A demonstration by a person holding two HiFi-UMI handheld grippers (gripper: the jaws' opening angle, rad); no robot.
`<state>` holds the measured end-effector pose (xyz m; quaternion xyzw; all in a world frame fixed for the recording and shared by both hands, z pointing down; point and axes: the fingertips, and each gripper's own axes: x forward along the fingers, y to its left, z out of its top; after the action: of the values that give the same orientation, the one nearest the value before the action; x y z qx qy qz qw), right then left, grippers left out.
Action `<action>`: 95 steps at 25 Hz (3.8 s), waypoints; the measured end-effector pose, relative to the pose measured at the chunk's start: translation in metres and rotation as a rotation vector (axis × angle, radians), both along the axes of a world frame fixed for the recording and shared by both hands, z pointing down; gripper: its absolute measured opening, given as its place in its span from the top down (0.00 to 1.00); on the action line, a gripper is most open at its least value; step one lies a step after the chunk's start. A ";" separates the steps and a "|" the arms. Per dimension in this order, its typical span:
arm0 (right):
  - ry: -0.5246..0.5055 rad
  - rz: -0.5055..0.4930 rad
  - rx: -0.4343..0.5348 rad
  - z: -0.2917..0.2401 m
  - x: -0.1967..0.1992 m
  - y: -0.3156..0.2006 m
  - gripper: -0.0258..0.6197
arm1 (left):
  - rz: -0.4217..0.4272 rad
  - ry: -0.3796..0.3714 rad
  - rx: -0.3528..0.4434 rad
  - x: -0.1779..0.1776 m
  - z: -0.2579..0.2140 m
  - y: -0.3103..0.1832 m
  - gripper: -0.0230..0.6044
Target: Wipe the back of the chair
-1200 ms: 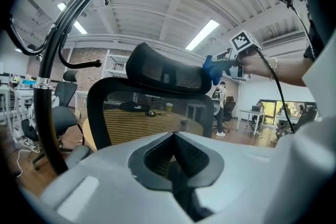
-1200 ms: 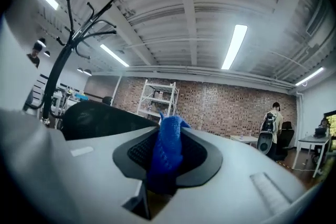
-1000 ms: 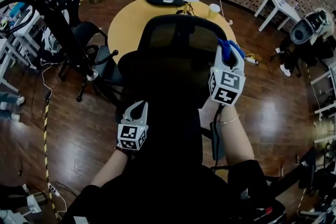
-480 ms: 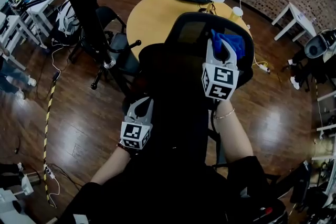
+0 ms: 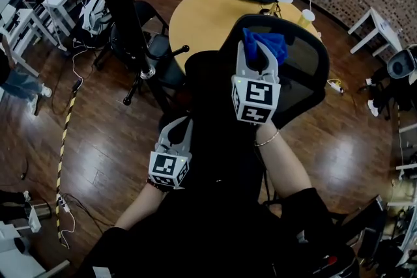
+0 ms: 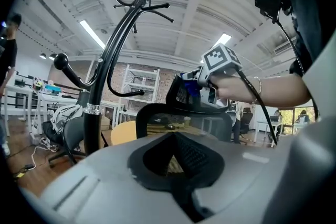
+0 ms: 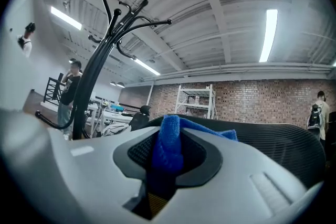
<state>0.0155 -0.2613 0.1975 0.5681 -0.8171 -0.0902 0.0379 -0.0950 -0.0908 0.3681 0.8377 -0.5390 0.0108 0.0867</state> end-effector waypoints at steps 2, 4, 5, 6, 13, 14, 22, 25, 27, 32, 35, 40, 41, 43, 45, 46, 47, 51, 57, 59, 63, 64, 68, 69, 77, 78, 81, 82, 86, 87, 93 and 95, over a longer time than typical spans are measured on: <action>-0.018 -0.036 0.000 -0.002 -0.012 0.005 0.82 | -0.006 0.001 -0.001 -0.002 -0.001 0.001 0.95; -0.028 -0.072 -0.004 -0.003 -0.023 0.010 0.82 | -0.013 -0.003 0.002 -0.003 -0.002 0.002 0.95; -0.033 -0.088 -0.007 -0.003 -0.028 0.012 0.82 | -0.017 -0.005 0.003 -0.003 -0.003 0.002 0.95; -0.036 -0.103 -0.011 -0.003 -0.032 0.014 0.82 | -0.021 -0.006 0.004 -0.003 -0.003 0.003 0.95; -0.074 -0.260 0.000 -0.010 -0.053 0.038 0.82 | -0.022 0.017 -0.015 0.000 -0.006 0.007 0.95; -0.089 -0.277 0.014 -0.014 -0.049 0.043 0.82 | -0.018 0.021 -0.016 0.002 -0.007 0.008 0.95; -0.251 -0.131 0.111 -0.057 0.086 0.090 0.82 | 0.063 0.028 -0.026 0.032 -0.008 -0.002 0.95; -0.300 0.036 0.104 -0.058 0.165 0.097 0.82 | 0.103 0.024 -0.022 0.051 -0.013 -0.006 0.95; -0.292 0.142 0.108 -0.054 0.209 0.104 0.82 | 0.124 0.022 -0.011 0.063 -0.018 -0.007 0.95; -0.238 0.280 0.093 -0.032 0.263 0.107 0.82 | 0.143 0.014 -0.013 0.077 -0.022 -0.009 0.95; -0.167 0.296 0.060 -0.007 0.254 0.091 0.82 | 0.137 0.012 -0.020 0.073 -0.021 -0.010 0.95; -0.003 0.344 0.062 0.021 0.225 0.051 0.82 | 0.110 0.012 -0.023 0.058 -0.022 -0.011 0.95; 0.035 0.372 0.076 0.022 0.222 0.046 0.82 | 0.101 0.012 -0.021 0.055 -0.022 -0.011 0.95; 0.092 0.403 0.096 0.024 0.213 0.038 0.82 | 0.082 0.017 -0.015 0.051 -0.025 -0.011 0.95; 0.095 0.375 0.093 0.026 0.198 0.030 0.82 | 0.073 0.020 -0.007 0.047 -0.028 -0.011 0.95; 0.086 0.344 0.088 0.028 0.187 0.025 0.82 | 0.070 0.017 -0.004 0.045 -0.029 -0.011 0.95; 0.077 0.312 0.083 0.029 0.175 0.020 0.82 | 0.067 0.012 -0.001 0.042 -0.030 -0.011 0.95; 0.041 0.209 0.074 0.032 0.132 0.009 0.82 | 0.027 -0.002 -0.005 0.023 -0.030 -0.006 0.95; 0.036 0.035 0.081 0.030 0.051 0.004 0.82 | -0.008 0.010 -0.019 0.005 -0.023 -0.006 0.95; 0.046 -0.001 0.088 0.028 0.027 0.007 0.82 | -0.012 0.005 -0.015 0.003 -0.023 -0.006 0.95; 0.011 -0.048 0.079 0.026 -0.003 0.012 0.82 | -0.012 -0.002 0.003 0.000 -0.028 -0.007 0.95; 0.000 -0.057 0.074 0.025 -0.008 0.014 0.82 | -0.011 -0.003 0.006 -0.001 -0.029 -0.007 0.95; -0.031 -0.148 0.049 0.021 -0.034 0.024 0.82 | -0.005 -0.012 0.009 -0.001 -0.029 -0.004 0.95; -0.035 -0.188 0.042 0.020 -0.042 0.027 0.82 | 0.006 -0.022 0.013 0.000 -0.029 -0.003 0.95; -0.025 -0.438 0.066 0.006 -0.038 0.073 0.82 | 0.053 -0.028 0.025 0.024 -0.020 -0.011 0.95; -0.027 -0.414 0.067 0.004 -0.022 0.078 0.82 | 0.057 -0.027 0.027 0.025 -0.020 -0.010 0.95; -0.019 -0.303 0.034 0.006 0.036 0.089 0.82 | 0.062 -0.002 0.016 0.025 -0.021 -0.008 0.95; -0.014 -0.257 0.028 0.008 0.059 0.090 0.82 | 0.062 0.009 0.005 0.026 -0.019 -0.008 0.95; -0.061 -0.017 0.003 0.018 0.159 0.088 0.82 | 0.080 0.021 -0.031 0.034 -0.010 -0.007 0.95; -0.066 0.045 -0.005 0.022 0.183 0.088 0.82 | 0.080 0.024 -0.030 0.035 -0.010 -0.008 0.95; 0.010 0.359 -0.015 0.046 0.272 0.077 0.82 | 0.088 0.011 -0.017 0.038 -0.015 -0.011 0.95; 0.025 0.406 -0.021 0.054 0.281 0.068 0.82 | 0.091 0.008 -0.016 0.040 -0.016 -0.011 0.95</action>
<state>0.2960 -0.1931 0.2518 0.7195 -0.6862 -0.0793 0.0715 -0.0548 -0.1018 0.3523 0.8606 -0.5001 0.0157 0.0950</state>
